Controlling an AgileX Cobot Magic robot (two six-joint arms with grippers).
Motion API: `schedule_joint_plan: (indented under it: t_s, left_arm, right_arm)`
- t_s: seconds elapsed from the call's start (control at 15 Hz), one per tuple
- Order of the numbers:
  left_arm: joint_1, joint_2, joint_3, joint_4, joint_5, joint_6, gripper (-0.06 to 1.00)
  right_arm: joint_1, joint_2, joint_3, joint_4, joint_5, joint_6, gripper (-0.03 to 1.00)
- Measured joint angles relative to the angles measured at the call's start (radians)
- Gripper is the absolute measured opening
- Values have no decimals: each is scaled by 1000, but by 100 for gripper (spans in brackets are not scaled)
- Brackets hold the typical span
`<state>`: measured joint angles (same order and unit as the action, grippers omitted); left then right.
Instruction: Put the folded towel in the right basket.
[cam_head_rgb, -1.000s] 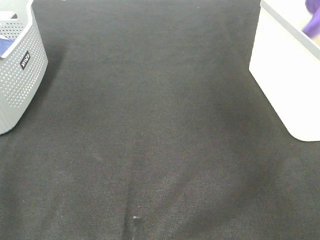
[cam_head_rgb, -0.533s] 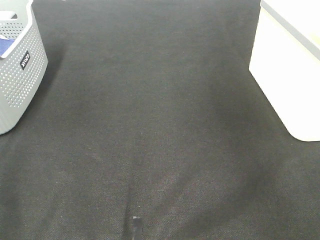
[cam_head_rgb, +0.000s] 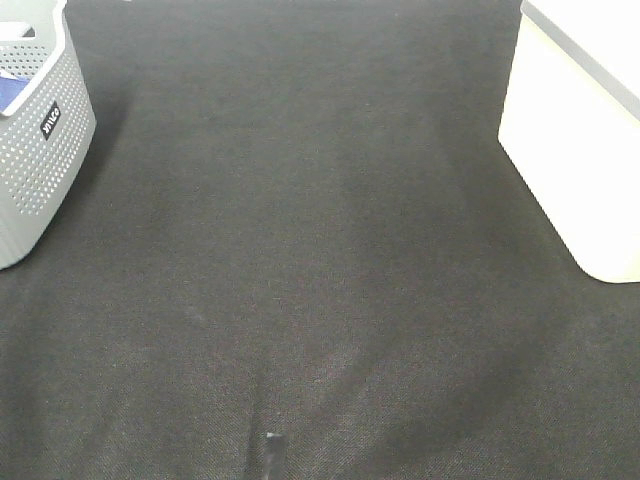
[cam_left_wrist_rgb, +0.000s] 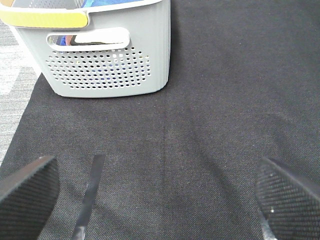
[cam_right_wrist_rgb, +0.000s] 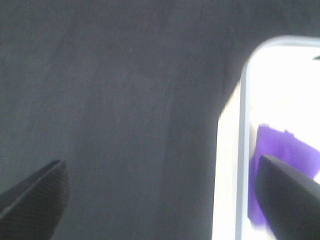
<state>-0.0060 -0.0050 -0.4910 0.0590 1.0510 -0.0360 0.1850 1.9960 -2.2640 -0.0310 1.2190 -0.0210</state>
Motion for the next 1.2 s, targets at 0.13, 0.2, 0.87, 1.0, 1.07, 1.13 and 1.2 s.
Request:
schedule_joint_plan:
  t_s: [0.13, 0.2, 0.87, 1.0, 1.07, 1.13, 1.2]
  left_arm:
    - [0, 0, 0, 0, 0, 0, 99]
    - [0, 0, 0, 0, 0, 0, 99]
    - [0, 0, 0, 0, 0, 0, 99]
    - [0, 0, 0, 0, 0, 0, 99]
    - [0, 0, 0, 0, 0, 0, 99]
    - [0, 0, 0, 0, 0, 0, 99]
    - [0, 0, 0, 0, 0, 0, 99]
  right_arm:
    - [0, -196, 243, -11, -2, 21, 91]
    - [0, -196, 243, -11, -2, 21, 91]
    - [0, -1469, 1570, -34, -123, 156, 89]
    - [0, -1677, 1684, -35, -128, 156, 89]
    - [0, -1738, 1707, -35, -127, 156, 89]
    - [0, -1800, 1725, -35, -126, 156, 89]
    - [0, -1851, 1738, -35, -124, 156, 89]
